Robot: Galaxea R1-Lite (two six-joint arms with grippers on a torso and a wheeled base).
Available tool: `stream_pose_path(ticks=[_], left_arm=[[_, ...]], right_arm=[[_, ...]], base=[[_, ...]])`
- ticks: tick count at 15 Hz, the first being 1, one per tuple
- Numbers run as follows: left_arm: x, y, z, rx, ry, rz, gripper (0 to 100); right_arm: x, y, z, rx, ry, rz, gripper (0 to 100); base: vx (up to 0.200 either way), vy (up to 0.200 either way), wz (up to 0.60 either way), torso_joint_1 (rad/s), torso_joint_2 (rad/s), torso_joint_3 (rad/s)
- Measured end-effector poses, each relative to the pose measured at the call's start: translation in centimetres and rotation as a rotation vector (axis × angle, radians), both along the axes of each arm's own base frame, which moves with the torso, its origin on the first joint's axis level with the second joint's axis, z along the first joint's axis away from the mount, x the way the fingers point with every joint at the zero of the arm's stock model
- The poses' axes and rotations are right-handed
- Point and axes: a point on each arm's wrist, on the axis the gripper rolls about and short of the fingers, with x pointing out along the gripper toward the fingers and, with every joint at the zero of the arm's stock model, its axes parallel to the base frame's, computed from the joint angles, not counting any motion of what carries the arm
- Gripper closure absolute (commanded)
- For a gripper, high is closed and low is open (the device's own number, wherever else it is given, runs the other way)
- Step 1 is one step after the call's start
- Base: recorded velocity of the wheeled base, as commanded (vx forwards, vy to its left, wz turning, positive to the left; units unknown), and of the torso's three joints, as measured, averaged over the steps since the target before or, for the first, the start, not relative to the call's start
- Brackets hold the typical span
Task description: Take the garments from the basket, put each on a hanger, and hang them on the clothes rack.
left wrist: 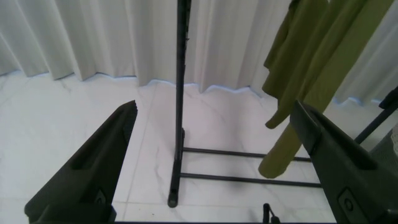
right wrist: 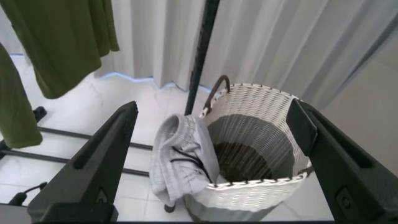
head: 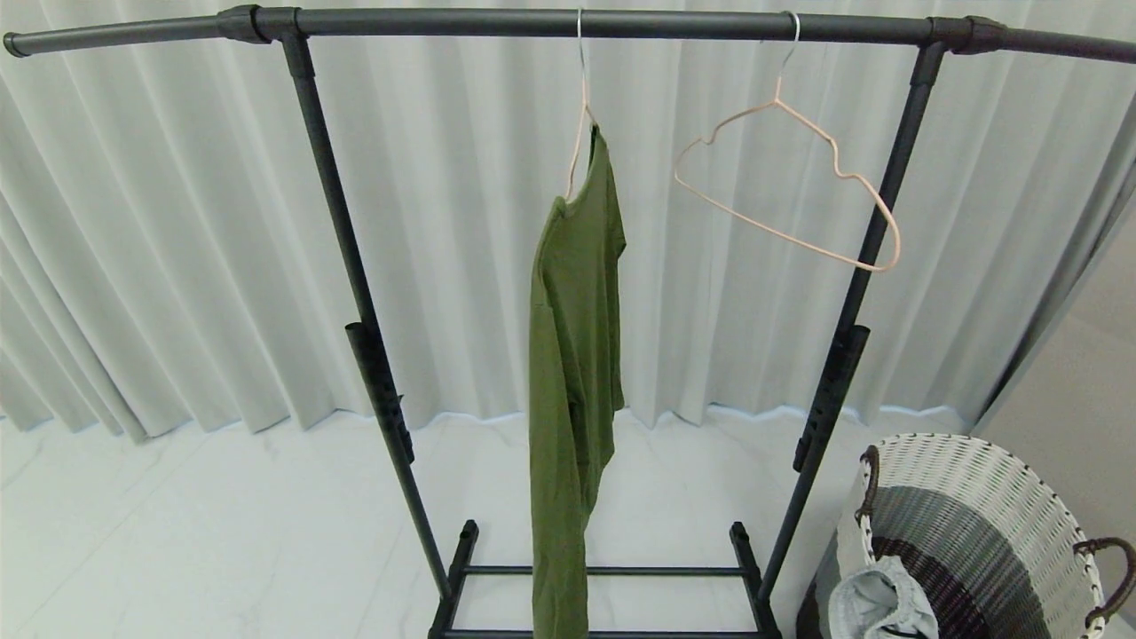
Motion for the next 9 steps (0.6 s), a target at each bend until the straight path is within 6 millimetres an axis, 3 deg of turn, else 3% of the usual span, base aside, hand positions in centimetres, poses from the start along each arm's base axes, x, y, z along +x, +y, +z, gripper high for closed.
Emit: stream_pose_path(ticks=[5, 9], left_arm=[[0.00, 0.00, 0.00, 0.000, 0.000, 0.000, 0], [0.00, 0.00, 0.00, 0.000, 0.000, 0.000, 0]], right_arm=[[0.00, -0.01, 0.00, 0.004, 0.000, 0.004, 0], [0.00, -0.01, 0.00, 0.004, 0.000, 0.004, 0]], base=[[0.200, 0.000, 0.00, 0.001, 0.00, 0.004], [0.000, 0.000, 0.00, 0.000, 0.00, 0.000]])
